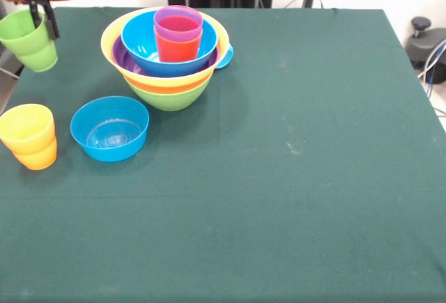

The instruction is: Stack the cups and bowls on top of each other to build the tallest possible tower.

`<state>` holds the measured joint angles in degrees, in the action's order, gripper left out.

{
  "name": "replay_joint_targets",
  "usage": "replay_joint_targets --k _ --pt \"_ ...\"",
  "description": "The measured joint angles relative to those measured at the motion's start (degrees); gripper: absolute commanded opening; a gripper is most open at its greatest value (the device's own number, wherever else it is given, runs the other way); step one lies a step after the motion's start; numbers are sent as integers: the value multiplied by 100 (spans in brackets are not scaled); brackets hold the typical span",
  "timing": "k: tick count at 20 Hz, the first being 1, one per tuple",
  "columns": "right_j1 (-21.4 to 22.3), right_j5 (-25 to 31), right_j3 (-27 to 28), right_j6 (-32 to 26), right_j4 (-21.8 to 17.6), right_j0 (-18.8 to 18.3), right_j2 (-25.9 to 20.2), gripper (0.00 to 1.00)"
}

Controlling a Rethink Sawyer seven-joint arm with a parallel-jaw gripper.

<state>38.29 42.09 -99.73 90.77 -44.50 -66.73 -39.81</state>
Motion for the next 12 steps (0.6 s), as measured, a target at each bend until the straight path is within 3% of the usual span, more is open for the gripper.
replay_joint_targets --k 12 --pt "641 0 -376 0 449 170 -49 0"
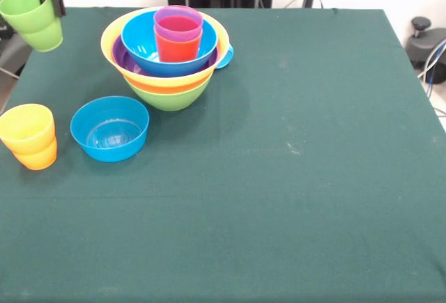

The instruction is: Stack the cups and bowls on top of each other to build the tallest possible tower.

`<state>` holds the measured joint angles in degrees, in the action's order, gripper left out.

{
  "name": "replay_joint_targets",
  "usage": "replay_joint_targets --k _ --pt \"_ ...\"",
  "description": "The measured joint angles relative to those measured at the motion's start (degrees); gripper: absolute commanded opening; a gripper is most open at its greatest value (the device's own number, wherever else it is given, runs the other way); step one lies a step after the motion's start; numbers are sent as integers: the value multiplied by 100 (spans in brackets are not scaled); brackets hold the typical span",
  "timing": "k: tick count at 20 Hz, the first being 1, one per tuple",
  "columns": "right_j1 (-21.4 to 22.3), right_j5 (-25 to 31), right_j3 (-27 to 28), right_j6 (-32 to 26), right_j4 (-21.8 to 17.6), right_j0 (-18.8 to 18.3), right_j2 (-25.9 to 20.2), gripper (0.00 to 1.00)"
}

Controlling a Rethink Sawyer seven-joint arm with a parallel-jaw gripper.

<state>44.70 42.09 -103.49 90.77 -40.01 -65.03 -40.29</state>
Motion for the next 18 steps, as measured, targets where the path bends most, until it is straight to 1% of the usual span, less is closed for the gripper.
replay_joint_targets --k 8,11,13,18 --pt "323 1 -190 0 281 310 2 0" --pt "489 1 -275 0 484 485 1 0" --pt "539 1 -300 0 547 541 0 0" --pt "783 0 -485 0 963 724 0 0"
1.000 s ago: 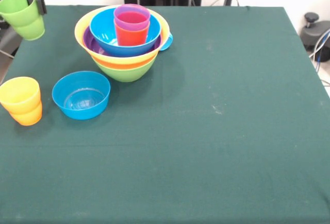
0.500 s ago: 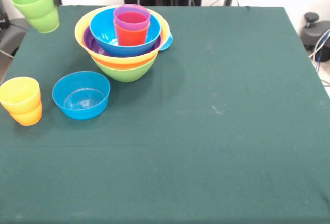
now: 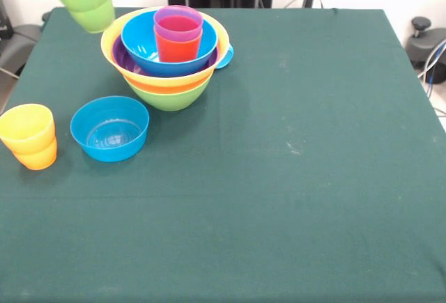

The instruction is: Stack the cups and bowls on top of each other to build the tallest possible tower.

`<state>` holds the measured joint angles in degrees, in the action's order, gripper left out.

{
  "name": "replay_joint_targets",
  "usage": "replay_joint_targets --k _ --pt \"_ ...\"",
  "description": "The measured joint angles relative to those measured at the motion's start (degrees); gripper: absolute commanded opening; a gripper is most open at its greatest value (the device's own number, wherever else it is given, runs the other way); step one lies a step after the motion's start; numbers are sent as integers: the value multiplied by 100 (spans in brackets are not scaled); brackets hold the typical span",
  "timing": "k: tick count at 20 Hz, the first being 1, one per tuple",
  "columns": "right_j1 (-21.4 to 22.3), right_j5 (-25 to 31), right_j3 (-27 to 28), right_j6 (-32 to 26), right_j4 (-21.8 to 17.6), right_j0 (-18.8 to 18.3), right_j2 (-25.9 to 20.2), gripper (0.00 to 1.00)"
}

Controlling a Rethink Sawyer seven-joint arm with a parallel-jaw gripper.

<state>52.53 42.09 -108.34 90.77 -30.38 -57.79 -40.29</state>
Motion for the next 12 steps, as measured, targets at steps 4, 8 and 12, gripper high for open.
replay_joint_targets --k 4,8,12 --pt "158 0 -166 0 259 87 1 0" --pt "339 -1 -372 2 459 213 27 0" --pt "487 -48 -547 13 506 387 97 0"
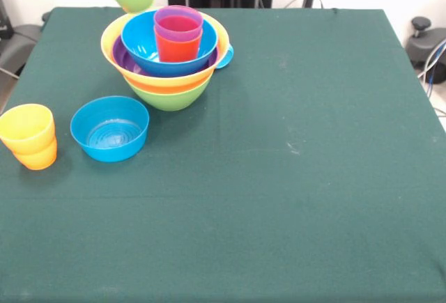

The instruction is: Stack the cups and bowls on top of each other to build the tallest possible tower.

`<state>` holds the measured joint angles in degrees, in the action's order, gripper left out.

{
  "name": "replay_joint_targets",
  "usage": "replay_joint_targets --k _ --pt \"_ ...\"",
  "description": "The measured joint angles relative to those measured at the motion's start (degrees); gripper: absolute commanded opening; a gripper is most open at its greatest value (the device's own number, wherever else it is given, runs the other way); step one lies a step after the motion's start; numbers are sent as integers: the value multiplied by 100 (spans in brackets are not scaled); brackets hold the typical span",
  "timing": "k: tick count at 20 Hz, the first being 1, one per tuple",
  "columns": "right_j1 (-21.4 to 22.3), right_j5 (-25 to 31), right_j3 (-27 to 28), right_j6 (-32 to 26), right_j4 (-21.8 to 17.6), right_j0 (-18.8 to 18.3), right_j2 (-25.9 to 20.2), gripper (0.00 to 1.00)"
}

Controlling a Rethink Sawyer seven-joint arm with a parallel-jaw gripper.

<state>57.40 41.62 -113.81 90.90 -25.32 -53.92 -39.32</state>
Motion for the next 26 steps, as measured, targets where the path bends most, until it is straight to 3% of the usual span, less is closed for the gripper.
replay_joint_targets --k 15,26 --pt "151 -880 -460 397 1 837 642 0" --pt "133 -1099 -597 670 2 1077 1112 0"
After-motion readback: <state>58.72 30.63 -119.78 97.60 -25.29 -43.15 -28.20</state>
